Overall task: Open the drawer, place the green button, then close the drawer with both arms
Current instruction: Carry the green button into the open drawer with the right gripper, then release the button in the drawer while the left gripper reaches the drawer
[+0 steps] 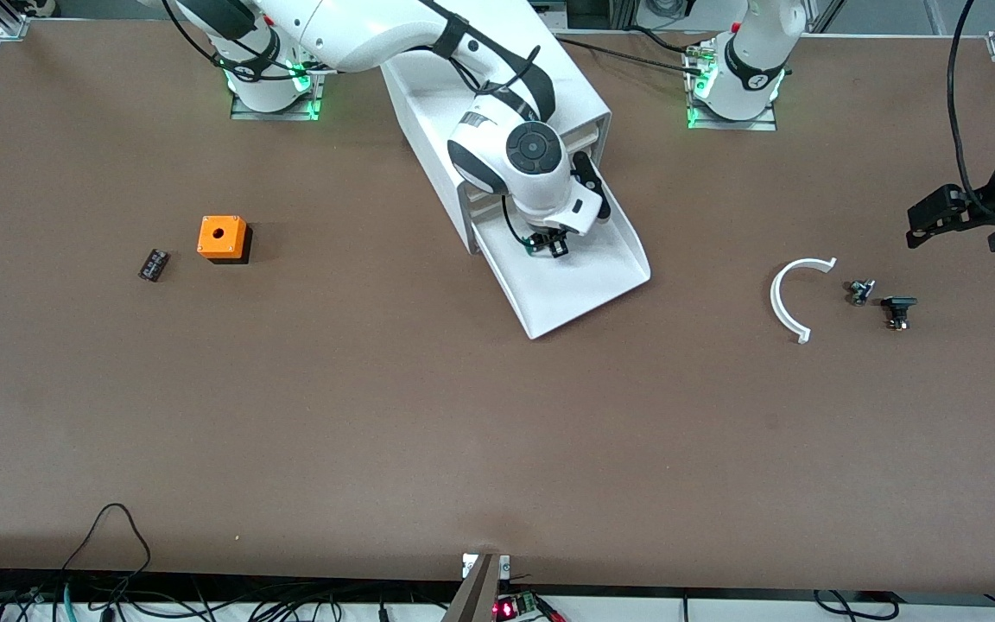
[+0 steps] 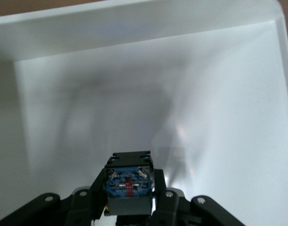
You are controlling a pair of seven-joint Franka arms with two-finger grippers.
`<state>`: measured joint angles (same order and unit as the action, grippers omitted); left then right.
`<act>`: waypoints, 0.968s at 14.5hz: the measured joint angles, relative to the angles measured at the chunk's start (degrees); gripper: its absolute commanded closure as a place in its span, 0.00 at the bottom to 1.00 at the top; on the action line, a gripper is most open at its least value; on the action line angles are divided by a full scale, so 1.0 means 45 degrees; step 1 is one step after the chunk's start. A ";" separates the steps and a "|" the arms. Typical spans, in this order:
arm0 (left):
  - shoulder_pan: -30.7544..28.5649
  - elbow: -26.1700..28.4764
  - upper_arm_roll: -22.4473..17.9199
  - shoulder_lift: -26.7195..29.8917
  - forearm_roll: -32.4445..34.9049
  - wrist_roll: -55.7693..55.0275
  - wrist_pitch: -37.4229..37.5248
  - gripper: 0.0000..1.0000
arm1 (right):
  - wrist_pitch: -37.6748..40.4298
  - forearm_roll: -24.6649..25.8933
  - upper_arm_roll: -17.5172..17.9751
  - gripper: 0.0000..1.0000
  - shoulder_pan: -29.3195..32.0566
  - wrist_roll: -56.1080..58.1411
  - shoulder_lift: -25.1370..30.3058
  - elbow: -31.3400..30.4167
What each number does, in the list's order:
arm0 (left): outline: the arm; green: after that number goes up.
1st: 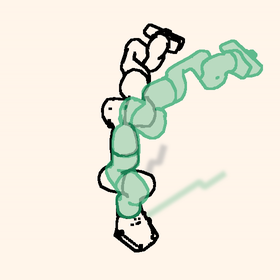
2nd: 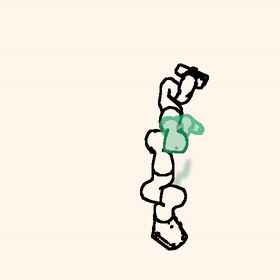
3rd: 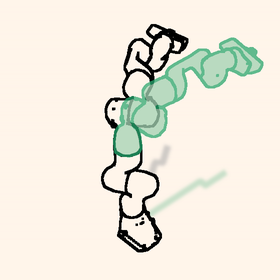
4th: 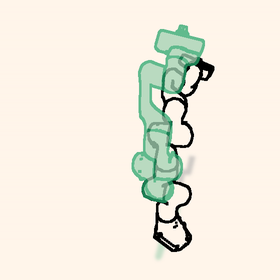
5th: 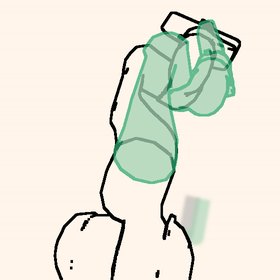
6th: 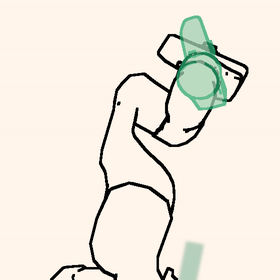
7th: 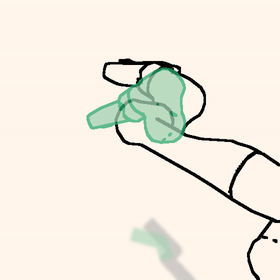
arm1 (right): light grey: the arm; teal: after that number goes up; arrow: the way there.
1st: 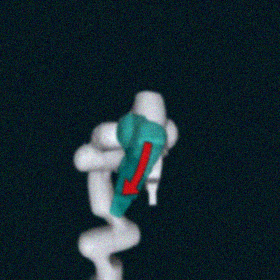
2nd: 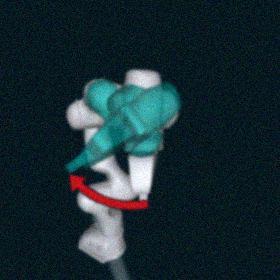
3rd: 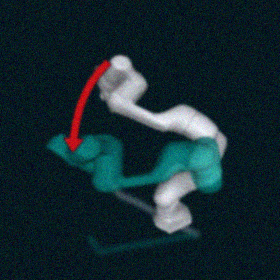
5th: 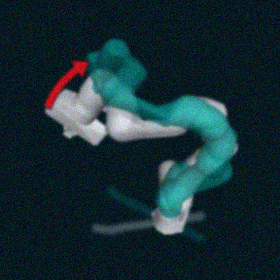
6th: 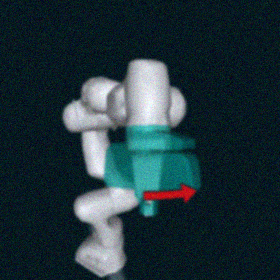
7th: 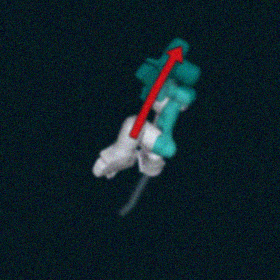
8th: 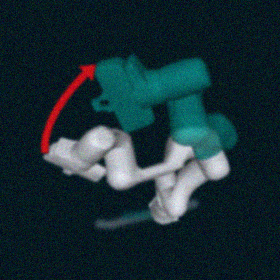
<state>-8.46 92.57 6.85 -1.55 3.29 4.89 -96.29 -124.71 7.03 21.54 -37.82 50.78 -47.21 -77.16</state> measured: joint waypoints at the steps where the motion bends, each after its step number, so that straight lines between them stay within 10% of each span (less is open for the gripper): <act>1: 0.0000 0.0000 0.0000 -0.0023 0.0000 0.0000 -0.0056 0.00 | -0.0070 0.0017 -0.0009 0.00 -0.0019 -0.0583 -0.0034 0.0000; 14: 0.1477 0.0524 0.0859 -0.2538 -0.0409 -0.3618 -0.2979 0.00 | 0.1336 -0.0810 -0.1951 0.00 0.1496 -0.5912 0.3682 0.0776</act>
<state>-1.82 94.93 10.71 -12.97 1.45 -11.38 -109.70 -118.70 3.39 12.76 -31.09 24.18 -30.64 -73.67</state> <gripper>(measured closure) 0.000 0.000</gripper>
